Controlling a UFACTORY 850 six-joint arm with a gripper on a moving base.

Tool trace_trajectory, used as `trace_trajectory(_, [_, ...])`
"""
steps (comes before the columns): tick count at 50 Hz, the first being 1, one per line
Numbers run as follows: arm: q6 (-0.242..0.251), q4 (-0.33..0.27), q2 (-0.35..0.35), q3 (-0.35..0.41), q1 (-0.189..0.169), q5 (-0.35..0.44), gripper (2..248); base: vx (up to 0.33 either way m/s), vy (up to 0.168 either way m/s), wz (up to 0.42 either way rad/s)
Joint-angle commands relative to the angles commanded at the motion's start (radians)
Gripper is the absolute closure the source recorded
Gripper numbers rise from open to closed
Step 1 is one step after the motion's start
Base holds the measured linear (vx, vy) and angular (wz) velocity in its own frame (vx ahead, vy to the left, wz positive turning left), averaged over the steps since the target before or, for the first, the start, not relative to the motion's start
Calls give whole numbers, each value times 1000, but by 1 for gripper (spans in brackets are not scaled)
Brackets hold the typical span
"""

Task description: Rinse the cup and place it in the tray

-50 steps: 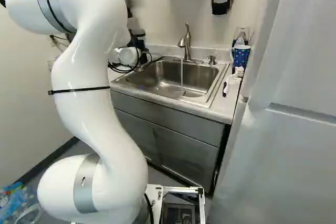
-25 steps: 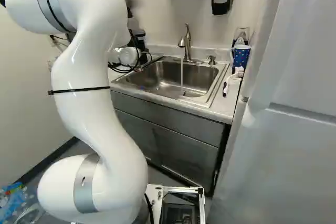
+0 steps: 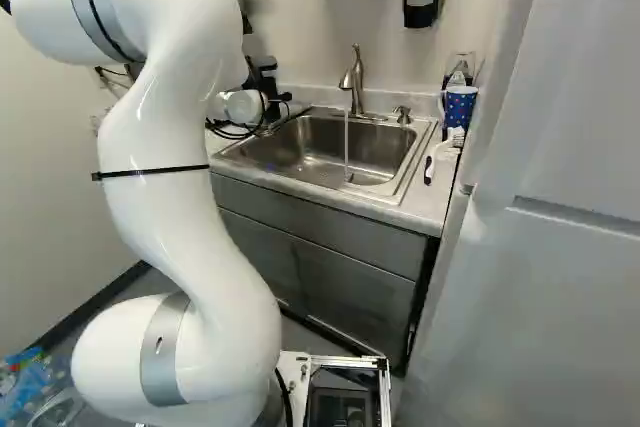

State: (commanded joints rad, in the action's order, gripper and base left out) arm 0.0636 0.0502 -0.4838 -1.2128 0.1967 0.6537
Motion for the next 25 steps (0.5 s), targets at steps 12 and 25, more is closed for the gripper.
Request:
trace_trajectory(12, [0,0,17,-3,0,0,3,0,0,0])
trace_trajectory(25, [0,0,66,29,2,0,3,0,0,0])
